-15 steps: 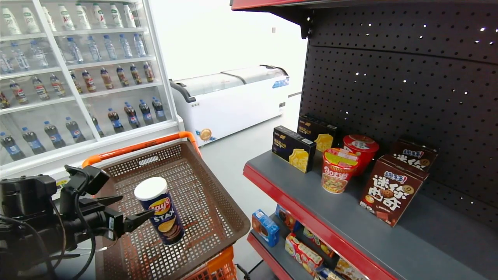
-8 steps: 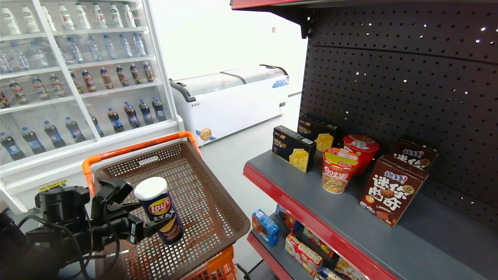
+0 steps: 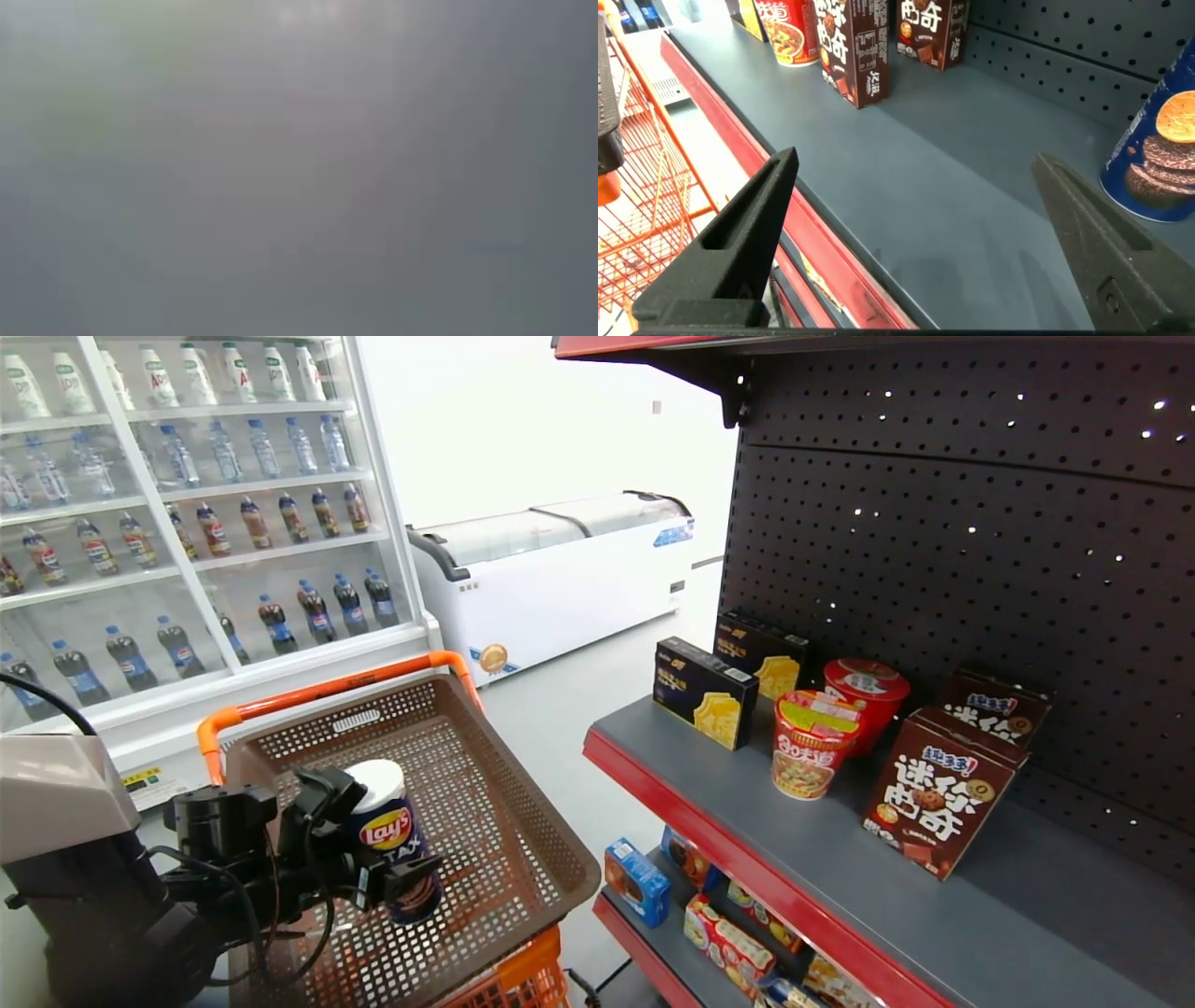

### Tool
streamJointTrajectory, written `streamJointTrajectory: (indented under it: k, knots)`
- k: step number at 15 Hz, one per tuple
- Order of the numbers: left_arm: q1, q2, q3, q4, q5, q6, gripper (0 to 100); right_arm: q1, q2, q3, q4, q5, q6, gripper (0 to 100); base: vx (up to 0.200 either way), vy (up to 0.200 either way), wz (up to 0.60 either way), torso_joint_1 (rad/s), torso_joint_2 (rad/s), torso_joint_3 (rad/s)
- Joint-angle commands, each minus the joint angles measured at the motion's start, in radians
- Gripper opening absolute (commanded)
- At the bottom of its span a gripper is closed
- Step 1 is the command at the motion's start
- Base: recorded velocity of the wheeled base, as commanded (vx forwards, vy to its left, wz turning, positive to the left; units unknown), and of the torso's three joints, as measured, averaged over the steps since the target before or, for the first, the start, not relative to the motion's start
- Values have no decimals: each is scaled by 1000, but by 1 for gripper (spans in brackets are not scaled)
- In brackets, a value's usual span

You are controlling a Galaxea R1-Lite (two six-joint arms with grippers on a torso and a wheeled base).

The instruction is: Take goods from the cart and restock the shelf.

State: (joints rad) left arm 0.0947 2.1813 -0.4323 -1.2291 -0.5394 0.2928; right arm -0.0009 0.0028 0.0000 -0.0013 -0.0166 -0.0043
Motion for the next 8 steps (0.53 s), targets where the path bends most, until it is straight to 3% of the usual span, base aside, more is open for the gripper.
streamJointTrajectory:
  k: [1, 5, 6, 8]
  knots:
    - [3, 57, -13, 7, -1, 23, 100, -1, 0, 0, 0, 0, 0, 100, 0, 0, 0, 0, 0, 0]
    - [-4, 72, -74, 10, -7, 22, 100, 1, 0, 0, 0, 0, 0, 100, 0, 0, 0, 0, 0, 0]
    - [-9, 71, -88, 11, -7, 23, 0, 1, 0, 0, 0, 0, 0, 100, 0, 0, 0, 0, 0, 0]
    - [-10, 66, -85, 10, -7, 26, 0, -1, 0, 0, 0, 0, 0, 100, 0, 0, 0, 0, 0, 0]
